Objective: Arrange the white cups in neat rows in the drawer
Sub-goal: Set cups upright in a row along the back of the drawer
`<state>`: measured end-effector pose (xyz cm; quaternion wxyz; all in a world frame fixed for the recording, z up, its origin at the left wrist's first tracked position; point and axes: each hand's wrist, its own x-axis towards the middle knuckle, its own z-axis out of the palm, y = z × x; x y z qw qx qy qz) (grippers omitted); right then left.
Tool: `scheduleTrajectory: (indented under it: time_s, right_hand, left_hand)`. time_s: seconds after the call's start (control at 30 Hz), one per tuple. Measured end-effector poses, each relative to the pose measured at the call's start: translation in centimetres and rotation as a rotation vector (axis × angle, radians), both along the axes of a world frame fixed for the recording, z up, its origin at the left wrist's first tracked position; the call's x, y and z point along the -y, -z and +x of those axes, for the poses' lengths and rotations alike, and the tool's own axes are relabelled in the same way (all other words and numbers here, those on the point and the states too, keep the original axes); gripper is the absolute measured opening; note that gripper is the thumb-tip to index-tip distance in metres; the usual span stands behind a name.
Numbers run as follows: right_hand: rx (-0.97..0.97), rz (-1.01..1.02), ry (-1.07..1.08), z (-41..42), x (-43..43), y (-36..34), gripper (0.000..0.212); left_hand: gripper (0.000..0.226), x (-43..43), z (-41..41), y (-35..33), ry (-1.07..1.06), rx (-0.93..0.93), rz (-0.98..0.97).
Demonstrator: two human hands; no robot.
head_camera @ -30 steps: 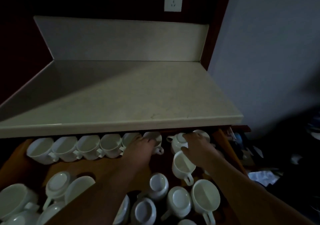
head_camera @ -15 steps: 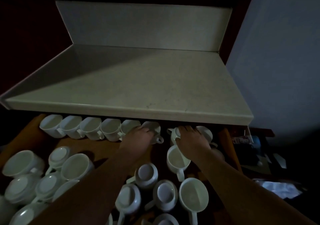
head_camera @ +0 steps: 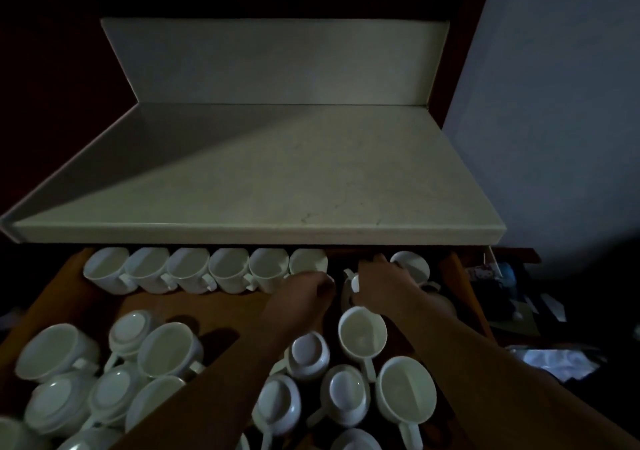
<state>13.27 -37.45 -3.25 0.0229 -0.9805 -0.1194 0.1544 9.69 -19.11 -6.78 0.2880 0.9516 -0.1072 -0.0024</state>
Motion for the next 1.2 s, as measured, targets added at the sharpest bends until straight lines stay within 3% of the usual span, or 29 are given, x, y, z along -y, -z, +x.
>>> scheduleTrajectory:
  time_s: [0.13, 0.3, 0.47, 0.57, 0.63, 0.77, 0.87, 0.93, 1.07, 1.2]
  right_hand:
    - [-0.002, -0.073, 0.015, -0.3, -0.7, 0.1, 0.06]
    - [0.037, -0.02, 0.059, -1.3, -0.9, 0.3, 0.055]
    - [0.024, 0.231, 0.163, -3.0, 1.7, -1.4, 0.06]
    - [0.045, 0.411, 0.196, -4.4, 4.0, -2.9, 0.074]
    - [0.073, 0.486, 0.188, -5.2, 5.3, -3.7, 0.077]
    - [0.055, 0.712, 0.274, -6.6, 7.0, -4.1, 0.076]
    - [0.026, 0.806, 0.308, -7.0, 7.5, -3.3, 0.076]
    - [0.02, 0.843, 0.301, -7.0, 7.6, -2.6, 0.077]
    - [-0.005, 0.837, 0.278, -6.8, 7.3, -1.5, 0.071]
    - [-0.106, 0.834, 0.325, -5.7, 8.1, -1.1, 0.059]
  left_hand:
    - [0.029, -0.3, -0.1, 1.2, -0.038, -0.129, -0.054]
    - [0.03, -1.3, 0.1, 0.4, -0.057, -0.29, -0.156]
    - [0.02, -1.0, 0.3, -0.1, -0.176, -0.558, -0.599]
    - [0.033, -0.6, 0.2, -1.3, -0.042, -0.677, -0.685]
    - [0.031, 0.0, 0.0, -1.9, 0.041, -0.739, -0.751]
    - [0.068, 0.9, 0.1, -1.7, 0.023, -0.916, -0.942]
    - [0.046, 1.8, -0.3, -2.4, -0.024, -0.985, -1.11]
    - [0.044, 2.2, -0.4, -2.7, -0.026, -0.996, -1.185]
    - [0.054, 2.5, 0.0, -2.9, -0.045, -0.897, -1.077]
    - [0.057, 2.9, 0.1, -3.7, -0.075, -0.634, -0.785]
